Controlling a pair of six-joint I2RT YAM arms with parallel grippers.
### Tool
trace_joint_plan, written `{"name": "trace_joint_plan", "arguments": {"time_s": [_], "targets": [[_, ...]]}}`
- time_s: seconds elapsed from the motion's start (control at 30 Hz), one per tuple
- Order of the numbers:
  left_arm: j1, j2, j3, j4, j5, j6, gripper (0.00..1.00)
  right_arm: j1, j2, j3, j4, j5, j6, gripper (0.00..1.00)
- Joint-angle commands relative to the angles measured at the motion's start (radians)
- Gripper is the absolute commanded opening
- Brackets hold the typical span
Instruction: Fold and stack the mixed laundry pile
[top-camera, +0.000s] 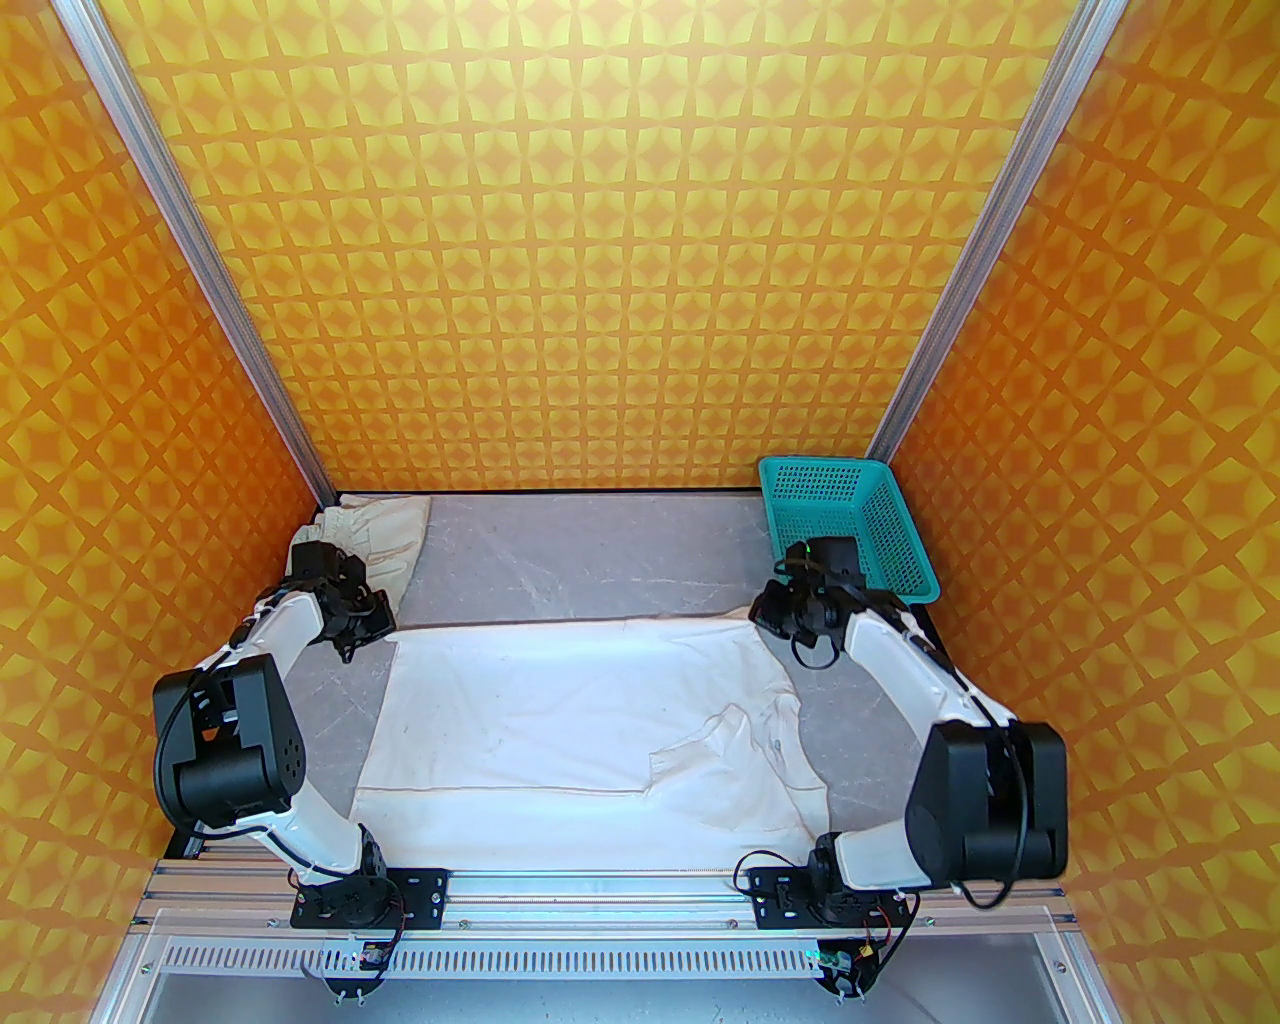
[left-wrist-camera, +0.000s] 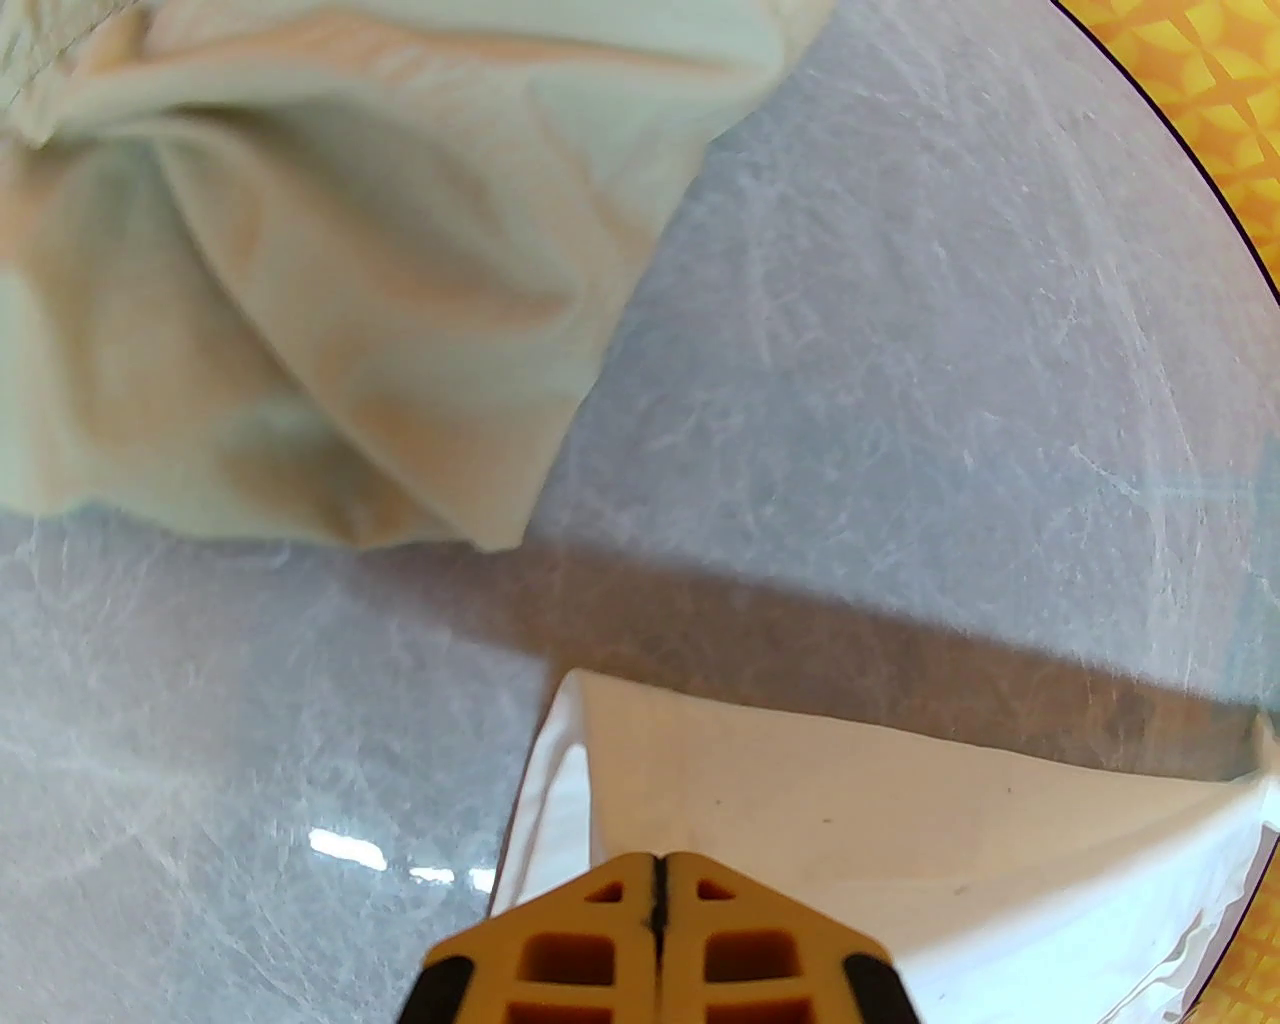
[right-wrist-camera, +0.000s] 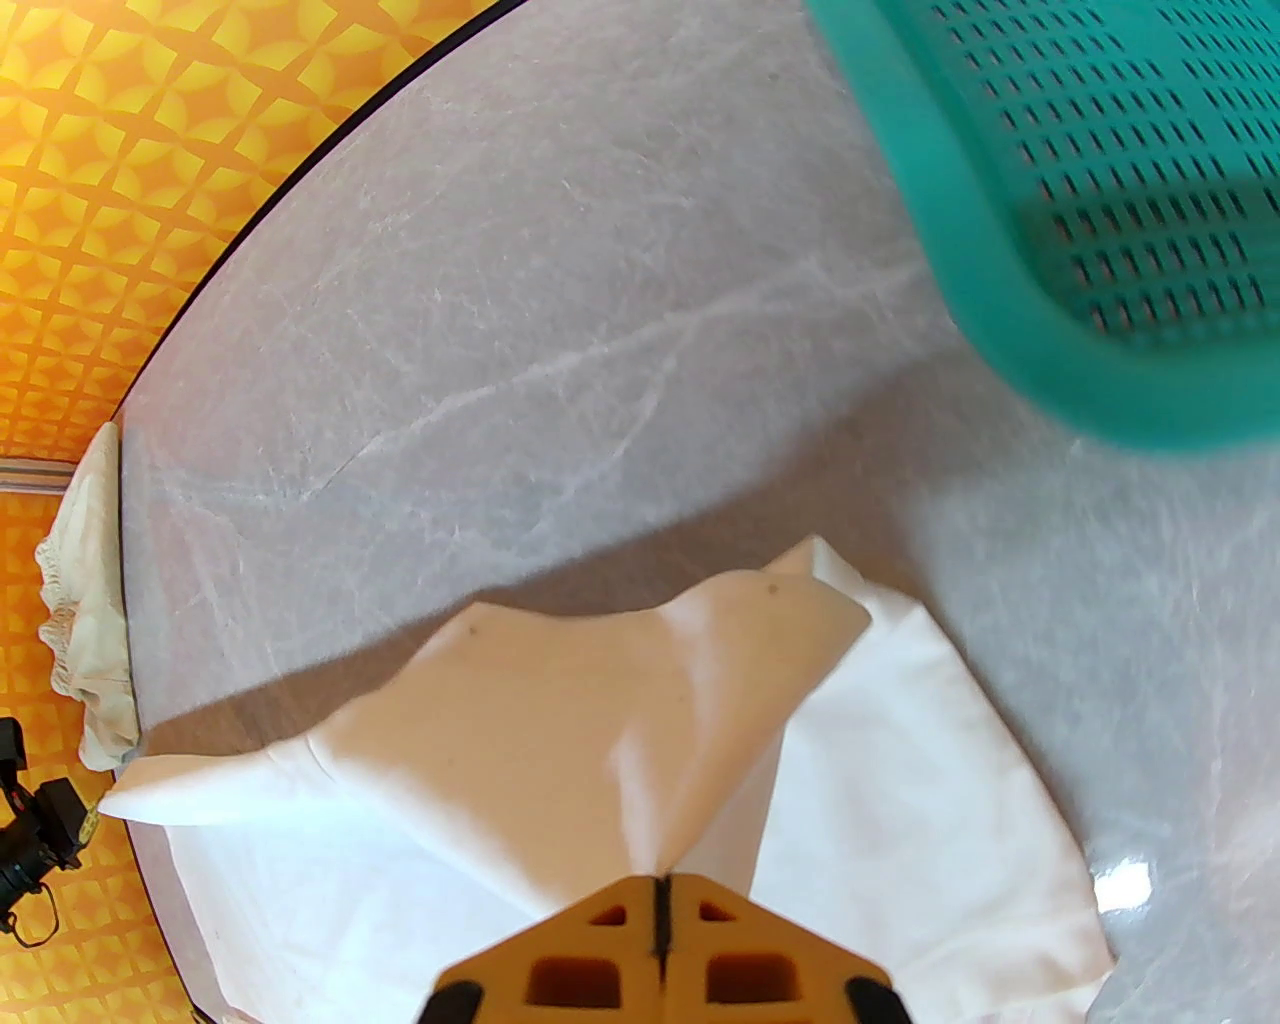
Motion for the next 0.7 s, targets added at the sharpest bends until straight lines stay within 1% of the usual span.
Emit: {"name": "trace_joint_plan", "arguments": {"time_s": [0.0,0.13,0.33,0.67], "targets": [[0.014,-0.043,-0.033,0.038,0.017,-0.032,0.00,-0.021,-0.066,-0.060,0.041,-0.025,0.027,0.00],[0.025,-0.079,-0.077,0.049,0.016,-0.063,0.00,-0.056,-0.134,-0.147,0.057,-0.042,0.047,0.00],[0.026,-0.146,-0.144,0.050,0.026,-0.096,0.00,-0.058,-0.204,-0.218,0.105,-0.088,0.088,0.00],[0.051,-0.224,-0.254,0.054,0.008,-0.134,0.00,-0.067,-0.314,-0.314,0.087,-0.078,0.102,0.00]]}}
